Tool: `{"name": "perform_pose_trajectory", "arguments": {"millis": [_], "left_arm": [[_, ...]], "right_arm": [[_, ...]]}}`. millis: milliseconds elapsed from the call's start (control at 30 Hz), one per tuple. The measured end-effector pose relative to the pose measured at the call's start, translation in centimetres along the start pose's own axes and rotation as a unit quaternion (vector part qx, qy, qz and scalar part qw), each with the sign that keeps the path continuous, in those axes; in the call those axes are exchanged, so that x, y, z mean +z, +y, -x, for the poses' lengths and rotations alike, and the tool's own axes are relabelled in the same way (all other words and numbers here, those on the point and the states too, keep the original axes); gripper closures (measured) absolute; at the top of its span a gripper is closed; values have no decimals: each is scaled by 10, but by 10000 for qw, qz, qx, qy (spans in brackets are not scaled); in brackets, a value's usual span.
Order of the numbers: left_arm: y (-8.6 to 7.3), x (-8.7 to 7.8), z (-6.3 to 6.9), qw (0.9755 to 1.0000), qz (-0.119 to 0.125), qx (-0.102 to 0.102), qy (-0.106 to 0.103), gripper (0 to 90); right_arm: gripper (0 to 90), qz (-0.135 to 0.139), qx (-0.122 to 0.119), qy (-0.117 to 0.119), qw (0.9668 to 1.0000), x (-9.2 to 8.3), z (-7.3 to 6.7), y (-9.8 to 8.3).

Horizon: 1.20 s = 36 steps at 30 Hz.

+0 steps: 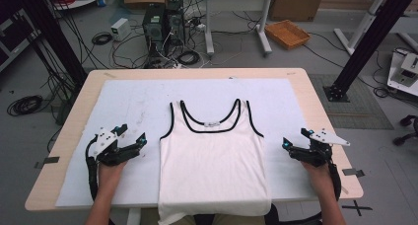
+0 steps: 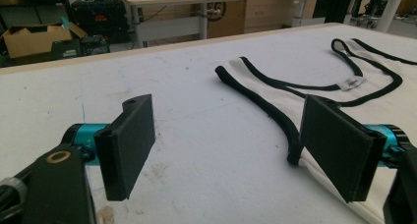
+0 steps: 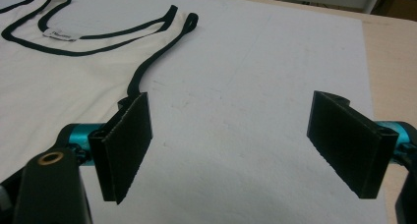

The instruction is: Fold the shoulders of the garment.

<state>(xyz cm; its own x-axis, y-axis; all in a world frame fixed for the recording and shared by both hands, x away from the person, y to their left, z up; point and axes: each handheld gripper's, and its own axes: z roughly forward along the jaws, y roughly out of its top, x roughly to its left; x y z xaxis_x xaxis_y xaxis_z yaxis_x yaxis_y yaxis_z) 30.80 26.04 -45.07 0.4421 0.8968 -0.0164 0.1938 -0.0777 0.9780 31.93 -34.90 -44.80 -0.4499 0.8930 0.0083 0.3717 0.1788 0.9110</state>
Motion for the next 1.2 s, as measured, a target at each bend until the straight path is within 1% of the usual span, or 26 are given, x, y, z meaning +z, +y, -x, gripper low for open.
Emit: {"name": "perform_pose_trajectory", "arguments": {"millis": [200,367,433,500,533,567,600,633,667,700,733,767,800,833,900,933,967,1033,1067,1167,1200], "left_arm": [[0,0,0,10000,-37,-9,50,215],[0,0,-1,9999,-18,-101,84,215],[0,0,-2,9999,-13,-99,98,215],[1,1,-2,9997,-69,-177,164,215],[1,1,-2,9997,-69,-177,164,215],[1,2,-2,9996,-102,-189,183,216],[1,2,-2,9995,-117,-215,216,215],[1,2,-3,9993,-140,-233,240,216],[1,2,-3,9993,-140,-233,240,216],[1,2,-2,9995,-127,-186,239,215],[1,2,-2,9995,-127,-186,239,216],[1,2,-1,9995,-137,-157,222,216],[1,2,-1,9995,-137,-157,222,216],[1,3,-1,9995,-147,-156,231,216],[1,3,-2,9994,-133,-176,249,216],[1,2,-2,9994,-137,-203,252,216],[1,2,-3,9994,-123,-222,251,216],[1,2,-2,9993,-136,-235,244,216],[1,2,-2,9993,-136,-235,244,216],[1,2,-2,9994,-139,-185,256,216],[1,2,-2,9994,-148,-183,268,216]], "right_arm": [[169,-7,42,-25,10000,1,1,0],[169,-65,199,-14,9998,2,4,1],[169,-63,189,-26,9998,2,4,1],[169,-102,115,-3,9999,2,3,1],[169,-102,115,-3,9999,2,3,1],[169,-189,106,4,9998,4,2,2],[169,-202,96,12,9997,4,2,2],[169,-181,89,-36,9998,5,3,3],[169,-183,146,-60,9997,5,3,4],[169,-190,200,-75,9996,4,4,5],[169,-190,200,-75,9996,4,4,5],[169,-123,359,-49,9993,4,6,10],[169,-62,457,-8,9989,3,6,12],[169,-4,494,24,9988,3,6,15],[169,17,494,52,9988,4,6,18],[169,-29,518,74,9986,8,5,27],[169,-19,482,85,9988,10,4,32],[169,-81,429,145,9989,15,-1,44],[169,-84,382,208,9990,18,-3,50],[169,-206,251,320,9990,28,-12,72],[169,-206,251,320,9990,28,-12,72]]}}
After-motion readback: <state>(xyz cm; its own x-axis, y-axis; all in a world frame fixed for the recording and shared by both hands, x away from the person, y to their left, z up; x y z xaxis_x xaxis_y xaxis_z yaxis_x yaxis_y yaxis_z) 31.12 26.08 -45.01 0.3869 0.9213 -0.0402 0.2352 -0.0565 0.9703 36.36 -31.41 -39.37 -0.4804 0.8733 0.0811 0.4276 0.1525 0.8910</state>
